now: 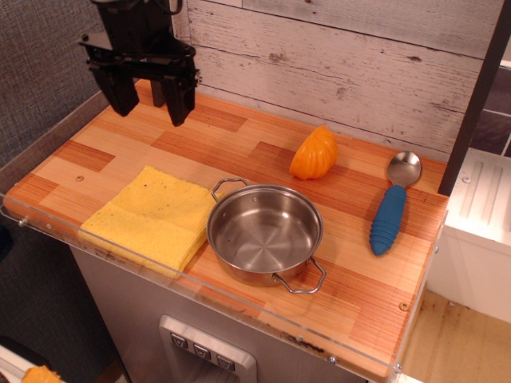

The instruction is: Move the yellow cloth to the left of the pot

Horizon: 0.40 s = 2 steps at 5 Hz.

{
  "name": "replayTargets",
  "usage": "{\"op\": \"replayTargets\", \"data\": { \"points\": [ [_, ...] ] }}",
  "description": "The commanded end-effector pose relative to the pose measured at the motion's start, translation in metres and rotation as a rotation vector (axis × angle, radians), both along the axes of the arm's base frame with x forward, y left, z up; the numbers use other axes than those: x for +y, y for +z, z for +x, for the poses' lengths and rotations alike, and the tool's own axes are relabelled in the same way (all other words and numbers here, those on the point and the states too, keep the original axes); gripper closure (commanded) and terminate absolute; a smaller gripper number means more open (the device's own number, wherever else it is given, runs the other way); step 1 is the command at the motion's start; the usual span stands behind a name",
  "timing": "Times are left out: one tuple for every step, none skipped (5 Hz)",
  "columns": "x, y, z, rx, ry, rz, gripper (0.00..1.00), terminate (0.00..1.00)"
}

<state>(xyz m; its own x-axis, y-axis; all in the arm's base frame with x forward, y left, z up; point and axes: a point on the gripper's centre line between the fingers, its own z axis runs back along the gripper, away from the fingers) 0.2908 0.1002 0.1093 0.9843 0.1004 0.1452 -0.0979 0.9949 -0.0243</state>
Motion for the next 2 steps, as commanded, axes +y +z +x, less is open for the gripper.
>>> {"op": "replayTargets", "data": {
  "points": [
    [-0.0056, 0.0137, 0.0053, 0.017, -0.079, 0.053, 0.00, 0.00],
    [-0.0056, 0.0137, 0.0053, 0.017, -0.079, 0.053, 0.00, 1.00]
  ]
}}
